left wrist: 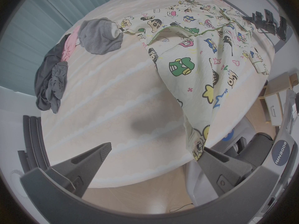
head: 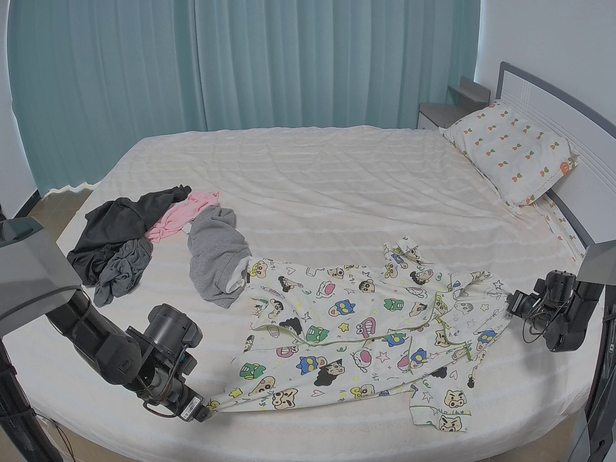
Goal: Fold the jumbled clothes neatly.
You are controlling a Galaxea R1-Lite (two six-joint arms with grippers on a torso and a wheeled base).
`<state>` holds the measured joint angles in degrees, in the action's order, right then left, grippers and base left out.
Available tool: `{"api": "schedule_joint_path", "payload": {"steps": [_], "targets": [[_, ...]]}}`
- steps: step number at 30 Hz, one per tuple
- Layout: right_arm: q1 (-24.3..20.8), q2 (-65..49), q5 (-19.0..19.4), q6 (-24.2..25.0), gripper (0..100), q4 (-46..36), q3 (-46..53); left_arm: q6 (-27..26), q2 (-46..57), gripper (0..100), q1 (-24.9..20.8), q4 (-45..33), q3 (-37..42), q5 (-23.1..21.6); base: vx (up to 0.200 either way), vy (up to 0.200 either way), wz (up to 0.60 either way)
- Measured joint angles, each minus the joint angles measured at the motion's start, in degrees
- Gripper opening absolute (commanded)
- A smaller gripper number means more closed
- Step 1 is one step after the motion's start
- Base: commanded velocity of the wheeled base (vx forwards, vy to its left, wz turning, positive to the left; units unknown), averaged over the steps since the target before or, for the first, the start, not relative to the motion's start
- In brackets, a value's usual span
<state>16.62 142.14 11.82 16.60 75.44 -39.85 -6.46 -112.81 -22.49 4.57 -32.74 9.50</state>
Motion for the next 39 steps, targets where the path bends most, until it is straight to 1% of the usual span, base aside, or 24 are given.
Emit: {"api": "schedule_joint_path", "payload": {"steps": [6,13,16,23,28,33,35,39], "targets": [[0.0,0.0,0.0,0.0,0,0.0,0.0,0.9,0.0,100,0.5,0.2,1.4,-1.2,0.0,0.0,0.0],[0.0,0.0,0.0,0.0,0,-0.1,0.0,2.5,0.2,100,1.8,0.5,4.7,-8.9,0.0,0.0,0.0],[0.0,-0.1,0.0,0.0,0,0.0,0.0,2.9,0.2,100,3.0,3.2,6.3,-10.3,0.0,0.0,0.0],[0.0,-0.1,0.0,0.0,0,-0.1,0.0,3.1,0.0,100,5.9,14.6,9.9,-11.0,0.0,0.0,0.0],[0.0,-0.1,0.0,0.0,0,0.0,0.1,3.1,-0.2,100,6.9,16.5,12.2,-12.2,0.0,0.0,0.0],[0.0,-0.1,0.0,0.0,0,0.0,0.1,3.2,-0.3,100,7.7,17.0,12.7,-15.2,0.0,0.0,0.0],[0.0,0.0,0.0,0.0,0,0.0,0.0,3.2,-0.2,100,8.0,17.0,12.8,-15.7,0.0,0.0,0.0],[0.0,0.0,0.0,0.0,0,0.0,0.0,3.2,0.2,100,9.4,17.0,12.8,-20.5,0.0,0.0,0.0]]}}
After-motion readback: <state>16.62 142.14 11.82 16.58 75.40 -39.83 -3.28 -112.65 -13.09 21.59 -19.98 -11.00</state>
